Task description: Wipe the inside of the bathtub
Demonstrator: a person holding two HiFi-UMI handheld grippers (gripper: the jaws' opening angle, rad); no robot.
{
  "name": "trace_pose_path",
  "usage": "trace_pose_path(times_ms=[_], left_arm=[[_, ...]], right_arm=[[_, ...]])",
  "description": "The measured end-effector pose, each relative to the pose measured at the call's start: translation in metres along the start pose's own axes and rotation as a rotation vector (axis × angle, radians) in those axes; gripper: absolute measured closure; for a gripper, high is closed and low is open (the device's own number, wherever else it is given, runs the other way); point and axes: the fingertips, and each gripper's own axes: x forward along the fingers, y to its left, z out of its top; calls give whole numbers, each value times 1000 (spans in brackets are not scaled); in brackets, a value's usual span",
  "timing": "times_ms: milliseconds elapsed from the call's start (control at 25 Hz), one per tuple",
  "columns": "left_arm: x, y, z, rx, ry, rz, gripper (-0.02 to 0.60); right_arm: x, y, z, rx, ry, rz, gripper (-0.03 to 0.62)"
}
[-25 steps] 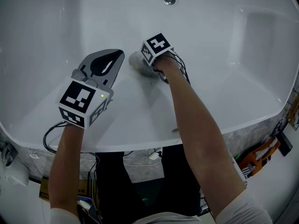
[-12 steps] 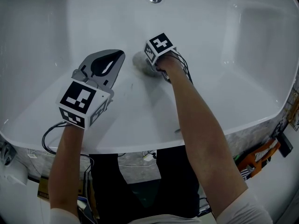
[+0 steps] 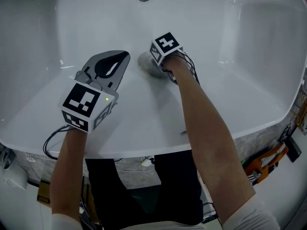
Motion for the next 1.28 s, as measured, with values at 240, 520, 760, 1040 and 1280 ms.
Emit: trace_pose_path(times_ms=[240, 520, 760, 1040, 1280], left_arm=[[25, -28, 11, 20, 6, -20, 569], [56, -53, 20, 36, 15, -38, 569], [84, -79, 27, 61, 30, -68, 569], [108, -100, 35, 68, 27, -82, 570], [127, -117, 38, 78, 39, -102, 569]], right_arm=[[-14, -33, -22, 9, -6, -9, 503], [-24, -67, -39, 17, -9, -7, 503], [-33, -103, -59, 36, -8, -12, 503], [-46, -148, -87, 60, 3, -35, 503], [-55, -180, -107, 71, 12, -51, 503]])
